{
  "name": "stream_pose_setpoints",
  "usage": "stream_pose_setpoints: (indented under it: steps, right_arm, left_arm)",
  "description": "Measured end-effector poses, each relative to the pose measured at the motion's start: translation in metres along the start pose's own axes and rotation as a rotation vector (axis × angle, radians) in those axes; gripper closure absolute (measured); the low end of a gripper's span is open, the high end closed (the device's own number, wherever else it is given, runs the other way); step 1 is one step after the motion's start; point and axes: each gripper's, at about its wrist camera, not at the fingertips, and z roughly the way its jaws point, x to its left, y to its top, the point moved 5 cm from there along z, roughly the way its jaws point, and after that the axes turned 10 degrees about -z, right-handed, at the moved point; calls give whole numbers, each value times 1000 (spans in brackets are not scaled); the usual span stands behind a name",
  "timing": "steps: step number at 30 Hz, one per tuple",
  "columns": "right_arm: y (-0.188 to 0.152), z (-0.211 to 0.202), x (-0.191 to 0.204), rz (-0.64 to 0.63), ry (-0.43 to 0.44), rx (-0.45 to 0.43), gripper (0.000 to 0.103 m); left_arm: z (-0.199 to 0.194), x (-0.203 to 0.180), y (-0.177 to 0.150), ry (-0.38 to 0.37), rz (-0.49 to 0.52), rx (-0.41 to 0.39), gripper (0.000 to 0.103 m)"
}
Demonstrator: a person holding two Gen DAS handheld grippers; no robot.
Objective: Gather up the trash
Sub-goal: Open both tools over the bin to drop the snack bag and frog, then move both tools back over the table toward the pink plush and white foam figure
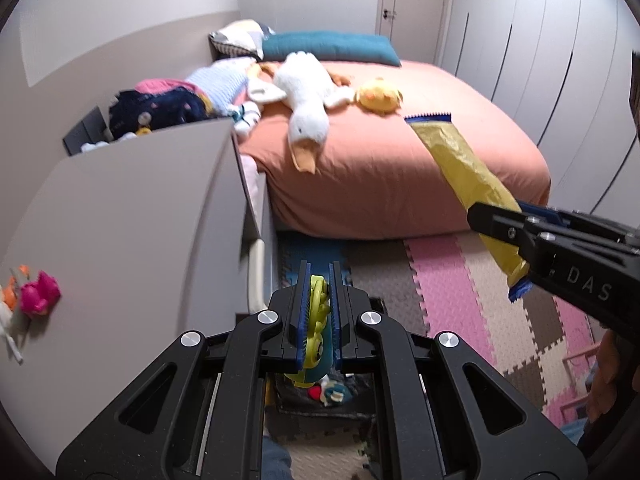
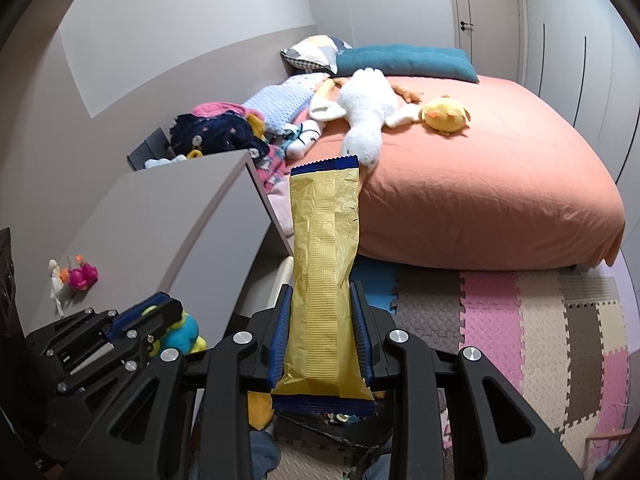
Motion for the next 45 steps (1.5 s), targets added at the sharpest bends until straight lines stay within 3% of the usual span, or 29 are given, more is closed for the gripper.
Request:
stream_pose_setpoints:
  steps: [2, 4, 5, 6, 8, 24, 45]
  right_arm:
    - [-2, 7, -1, -4, -4, 27, 71]
    - [-4, 13, -6, 23, -18, 44, 40]
    - [-5, 14, -9, 36, -27, 40, 35]
    - [-6, 14, -13, 49, -41, 33, 32]
    - [-7, 15, -15, 57, -44, 35, 32]
    - [-1, 28, 14, 20, -17, 47, 27]
    - [17, 44, 113, -126, 121, 27, 27]
  left_arm:
    - [6, -4, -6, -8, 18, 32, 93]
    - [13, -2, -11, 8, 25, 66, 87]
    - [14, 1, -12, 26, 18, 67, 52]
    - [13, 4, -12, 47, 8, 58, 5]
    - [6, 14, -11, 93, -8, -5, 7]
    - [-5, 50, -12, 127, -71, -2, 7]
    - [-41, 139, -22, 240, -193, -51, 7]
